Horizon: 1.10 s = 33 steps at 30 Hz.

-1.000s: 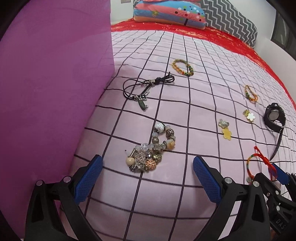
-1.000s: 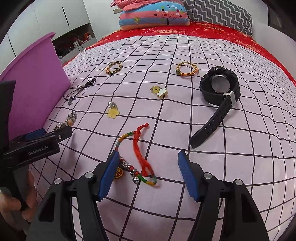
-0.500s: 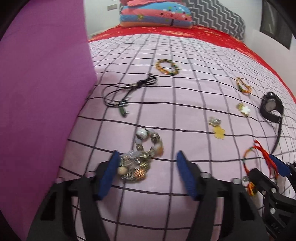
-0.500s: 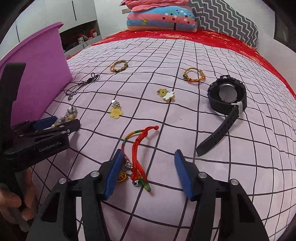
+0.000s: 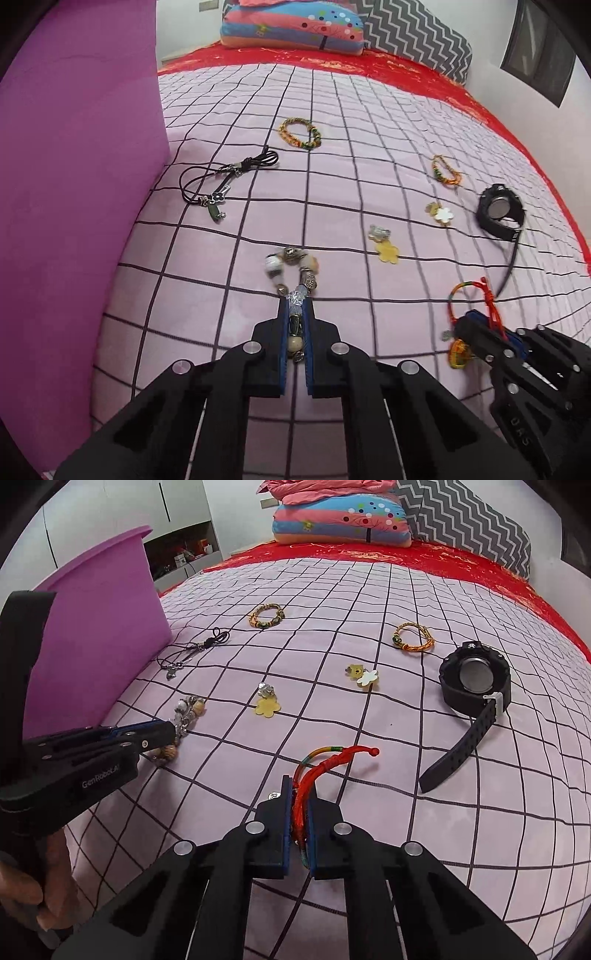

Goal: Organize jewelry
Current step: 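Lift both bracelets and carry them over the purple tub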

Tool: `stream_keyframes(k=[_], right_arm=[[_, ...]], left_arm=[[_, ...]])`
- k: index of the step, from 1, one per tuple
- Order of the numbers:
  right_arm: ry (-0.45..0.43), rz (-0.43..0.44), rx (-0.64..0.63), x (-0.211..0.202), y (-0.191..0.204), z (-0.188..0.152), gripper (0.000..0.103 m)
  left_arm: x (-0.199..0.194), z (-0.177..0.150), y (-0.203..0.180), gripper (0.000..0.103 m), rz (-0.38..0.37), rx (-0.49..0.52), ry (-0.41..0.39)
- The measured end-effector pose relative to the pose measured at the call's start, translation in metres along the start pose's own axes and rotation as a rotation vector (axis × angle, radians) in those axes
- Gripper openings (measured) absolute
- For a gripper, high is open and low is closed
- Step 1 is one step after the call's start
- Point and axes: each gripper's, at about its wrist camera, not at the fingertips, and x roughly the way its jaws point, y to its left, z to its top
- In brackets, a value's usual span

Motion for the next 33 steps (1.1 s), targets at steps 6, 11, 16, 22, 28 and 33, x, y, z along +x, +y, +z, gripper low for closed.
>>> stream_keyframes(k=[6,11,16,22,28,33], right_arm=[[-0.009,0.01,0.019,-0.013,-0.001,-0.004,0.007],[-0.022,0.016,0.035,-0.023,-0.003,-0.005,0.007],[-0.034,0.027,0.046,-0.036,-0.003,-0.005,0.007],[-0.057,0.037,0.057,-0.057,-0.001,-0.001,0.007],[-0.086,0.054,0.053,-0.079,0.007,0.005,0.007],[-0.126,0.074,0.042,-0.105,0.019,0.014,0.007]], left_arm=[[-0.014,-0.006,0.0,0.007,-0.017,-0.007,-0.01],[-0.03,-0.009,0.0,0.007,-0.03,-0.012,-0.027],[-0.049,-0.007,-0.001,0.007,-0.046,-0.02,-0.045],[-0.075,-0.006,-0.001,0.007,-0.059,-0.024,-0.07],[-0.1,-0.005,0.002,0.007,-0.061,-0.037,-0.101],[-0.135,-0.002,0.005,0.007,-0.056,-0.039,-0.149]])
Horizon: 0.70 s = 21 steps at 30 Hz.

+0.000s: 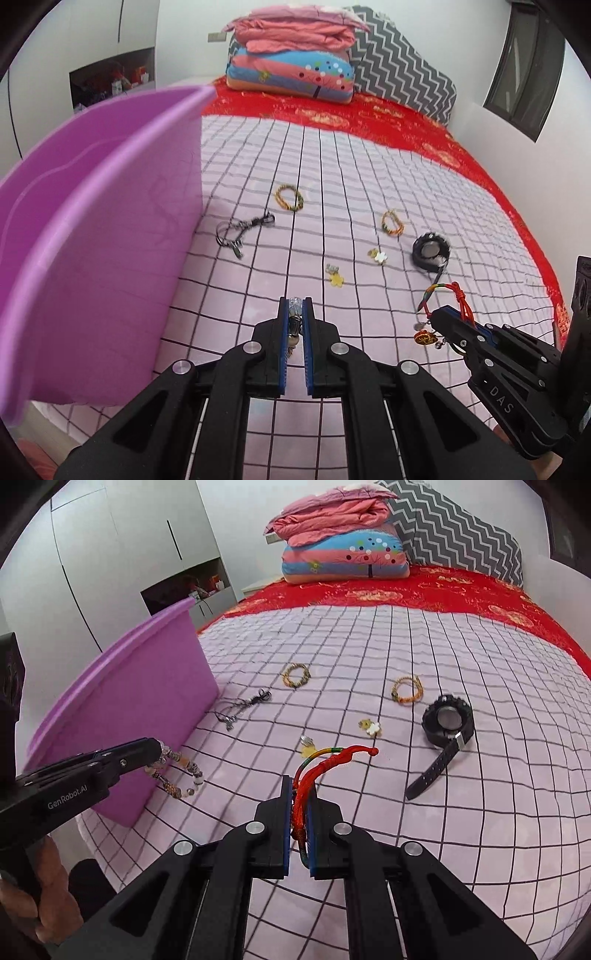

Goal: Organize jewelry
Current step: 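Lift both bracelets and carry them over the purple tub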

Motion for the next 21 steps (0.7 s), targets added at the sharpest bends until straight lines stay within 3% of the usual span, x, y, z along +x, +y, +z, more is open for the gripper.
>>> stream_keyframes(k=[11,21], right_arm=[[-0.109,0.102,-0.072,-0.041,0.057,0.041,0.007],[-0.186,0.256,-0.159,-0.051,0.139,0.094,0.007]], left_arm=[[-0.07,0.029,0.012,0.007,0.024,0.003,-0.13],[-0.118,0.063,0.063,0.007,0.107,-0.021,-0.237]])
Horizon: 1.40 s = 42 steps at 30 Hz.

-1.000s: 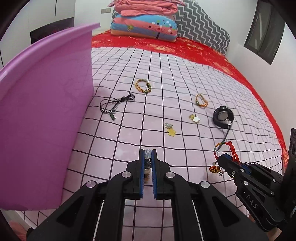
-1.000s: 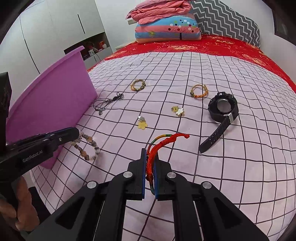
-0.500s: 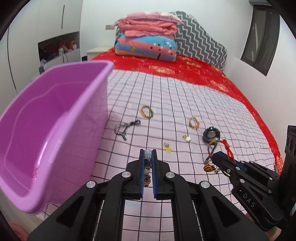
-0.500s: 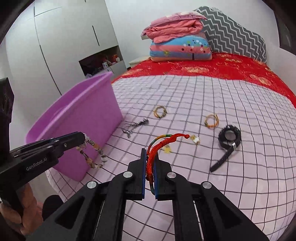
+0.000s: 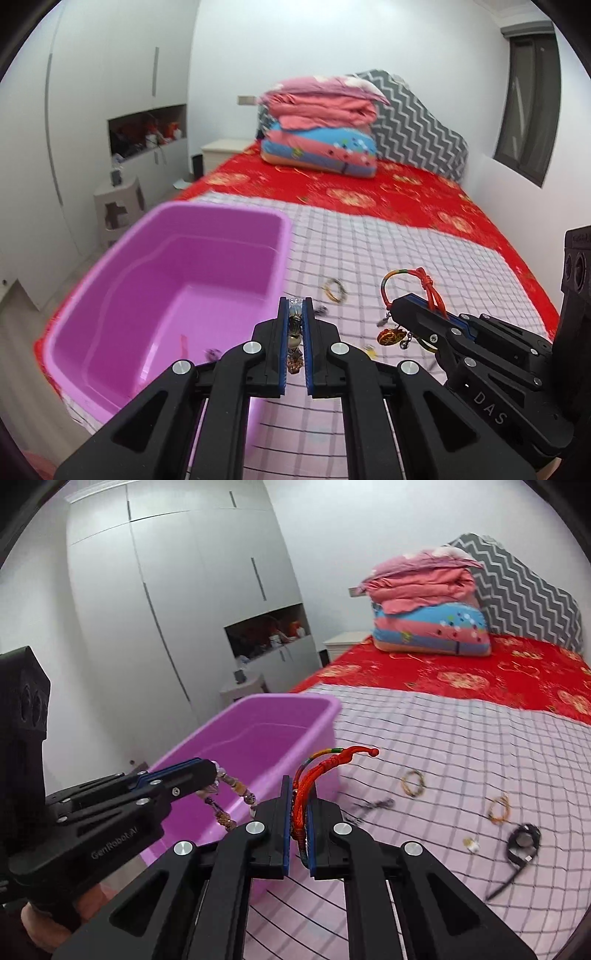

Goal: Organize jewelry
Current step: 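Lift both bracelets and carry them over the purple tub, then open both tools to release the bracelets into the tub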

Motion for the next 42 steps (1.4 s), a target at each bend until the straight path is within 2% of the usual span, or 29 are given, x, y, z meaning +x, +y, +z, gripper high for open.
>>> stream_keyframes(k=[4,13,25,32,33,34,35,37,39,42], right_arm=[[0.011,0.055,-0.038,0.024,0.032,0.018,0.007],[0.092,0.129,-0.086,0.082,0.082,0.026,0.007],[0.229,0.124,-0.117,0.146,0.101,0.019,0.007],[0.277,0.094,-0.122,0.163,0.1,0.014,0.007],[0.279,0.092,-0.119,0.163,0.1,0.015,0.012],[0.281,0.083,-0.115,0.164,0.099,0.016,0.019],[0.28,0.075,-0.112,0.164,0.096,0.018,0.031],[0.268,0.07,-0.104,0.162,0.093,0.02,0.034],[0.265,0.063,-0.105,0.161,0.091,0.021,0.034],[0.265,0.054,-0.108,0.159,0.089,0.02,0.034]], left_arm=[[-0.001,0.007,0.03,0.007,0.058,-0.041,-0.007],[0.018,0.0,0.103,0.007,0.179,-0.146,0.035],[0.049,-0.025,0.149,0.007,0.238,-0.236,0.117],[0.057,-0.032,0.163,0.009,0.279,-0.277,0.163],[0.056,-0.032,0.164,0.01,0.293,-0.281,0.161],[0.055,-0.033,0.165,0.017,0.302,-0.283,0.161],[0.054,-0.032,0.166,0.022,0.308,-0.287,0.159],[0.051,-0.031,0.167,0.055,0.324,-0.296,0.155],[0.046,-0.031,0.167,0.073,0.348,-0.303,0.14],[0.042,-0.032,0.166,0.075,0.355,-0.308,0.141]])
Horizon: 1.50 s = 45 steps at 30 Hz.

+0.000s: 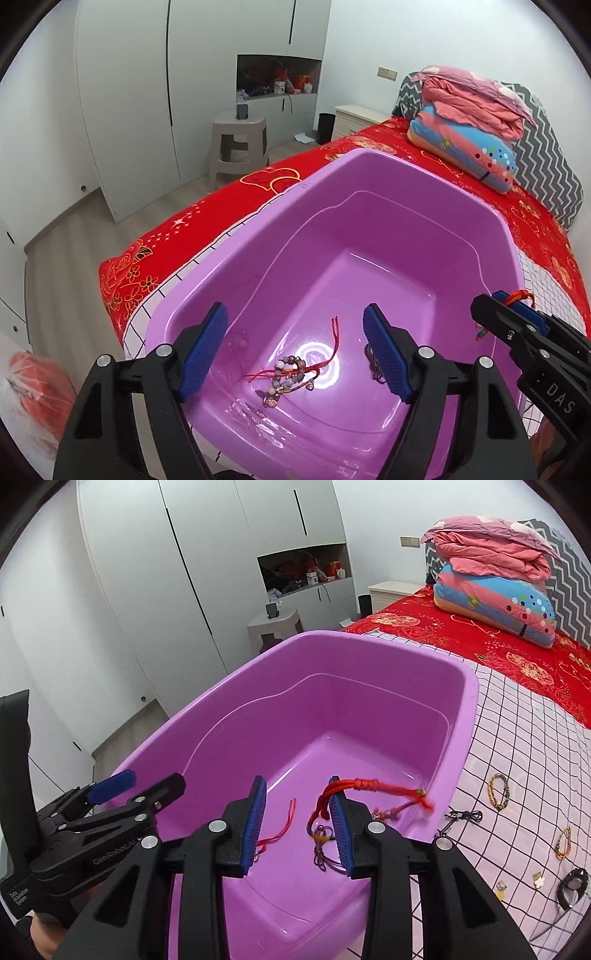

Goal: Organize jewelry
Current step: 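Open both tools to release the bracelets into the tub, then move both open tools back over the remaining jewelry on the bed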

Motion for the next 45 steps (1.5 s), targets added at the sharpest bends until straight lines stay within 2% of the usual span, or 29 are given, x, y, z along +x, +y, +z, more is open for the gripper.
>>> stream_keyframes(k=[4,8,10,20,29,33,37,42,45], right_arm=[[0.01,-0.002,-0.003,-0.001,-0.002,-0.001,0.036],[0.069,0.025,-0.008,0.0,-0.001,0.003,0.049],[0.084,0.023,-0.006,-0.003,0.0,0.005,0.05],[0.068,0.015,-0.009,-0.011,0.003,0.005,0.05],[0.05,0.005,-0.013,-0.019,0.003,0.002,0.05],[0.035,0.004,-0.011,-0.027,0.001,-0.001,0.055],[0.017,-0.009,-0.012,-0.036,-0.002,-0.004,0.056],[-0.007,-0.022,-0.001,-0.049,-0.009,-0.011,0.063],[-0.018,-0.032,0.005,-0.057,-0.014,-0.015,0.063]], left_arm=[[-0.001,-0.002,0.001,0.076,0.01,-0.003,0.014],[-0.004,-0.003,0.002,0.076,0.021,-0.009,0.021],[-0.005,-0.001,0.004,0.076,0.023,-0.013,0.02],[-0.014,-0.002,0.006,0.076,0.028,-0.009,0.015],[-0.027,-0.006,-0.003,0.083,0.041,0.008,0.008],[-0.036,-0.009,-0.008,0.089,0.048,0.02,-0.008],[-0.044,-0.012,-0.012,0.094,0.052,0.028,-0.013],[-0.052,-0.017,-0.02,0.096,0.066,0.042,-0.016],[-0.056,-0.02,-0.026,0.096,0.064,0.052,-0.011]])
